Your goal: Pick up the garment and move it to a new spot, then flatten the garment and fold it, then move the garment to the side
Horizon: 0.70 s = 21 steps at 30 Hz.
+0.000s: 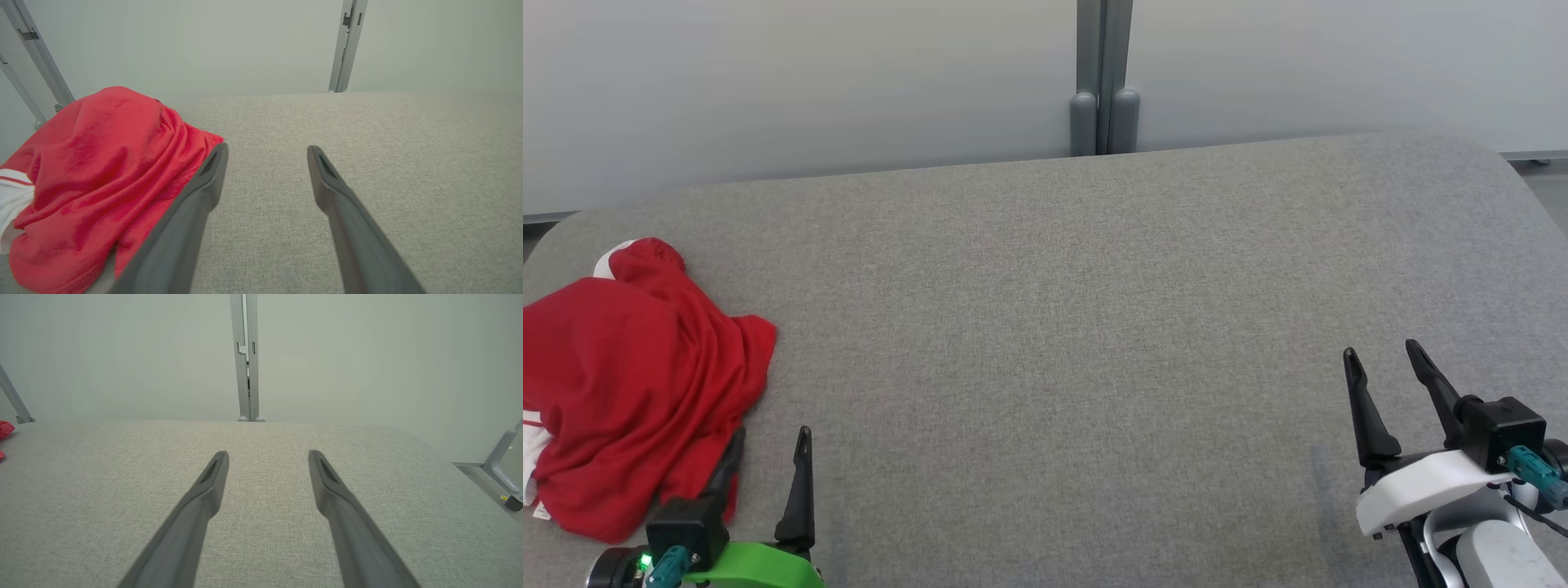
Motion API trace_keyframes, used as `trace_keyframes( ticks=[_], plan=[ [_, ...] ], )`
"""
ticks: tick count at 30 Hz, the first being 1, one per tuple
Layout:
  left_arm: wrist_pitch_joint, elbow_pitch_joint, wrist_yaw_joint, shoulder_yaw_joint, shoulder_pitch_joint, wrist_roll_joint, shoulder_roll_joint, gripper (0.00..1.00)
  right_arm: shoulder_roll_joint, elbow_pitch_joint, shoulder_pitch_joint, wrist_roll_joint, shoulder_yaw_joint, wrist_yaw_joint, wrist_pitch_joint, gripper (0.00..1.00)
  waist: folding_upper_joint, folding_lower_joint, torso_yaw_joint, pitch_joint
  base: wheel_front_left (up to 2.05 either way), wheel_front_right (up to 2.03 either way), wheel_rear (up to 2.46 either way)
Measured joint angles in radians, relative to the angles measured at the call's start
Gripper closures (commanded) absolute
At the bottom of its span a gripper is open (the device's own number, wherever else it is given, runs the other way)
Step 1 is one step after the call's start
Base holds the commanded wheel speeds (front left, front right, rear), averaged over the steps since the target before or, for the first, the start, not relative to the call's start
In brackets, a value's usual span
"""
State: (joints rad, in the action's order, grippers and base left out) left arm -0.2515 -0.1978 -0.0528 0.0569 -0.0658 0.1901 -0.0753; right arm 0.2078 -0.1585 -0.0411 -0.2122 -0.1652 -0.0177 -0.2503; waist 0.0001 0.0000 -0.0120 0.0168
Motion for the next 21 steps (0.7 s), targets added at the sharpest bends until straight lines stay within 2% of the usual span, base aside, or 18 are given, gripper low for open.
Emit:
trace_keyframes(
  ticks=[21],
  plan=[
    [0.0,-0.018,-0.019,-0.027,0.0,-0.01,0.019,0.0,-0.022,-0.013,-0.003,0.035,0.034,0.059,0.0,0.0,0.0,0.0,0.005,-0.006,0.0,0.0,0.0]
  ],
)
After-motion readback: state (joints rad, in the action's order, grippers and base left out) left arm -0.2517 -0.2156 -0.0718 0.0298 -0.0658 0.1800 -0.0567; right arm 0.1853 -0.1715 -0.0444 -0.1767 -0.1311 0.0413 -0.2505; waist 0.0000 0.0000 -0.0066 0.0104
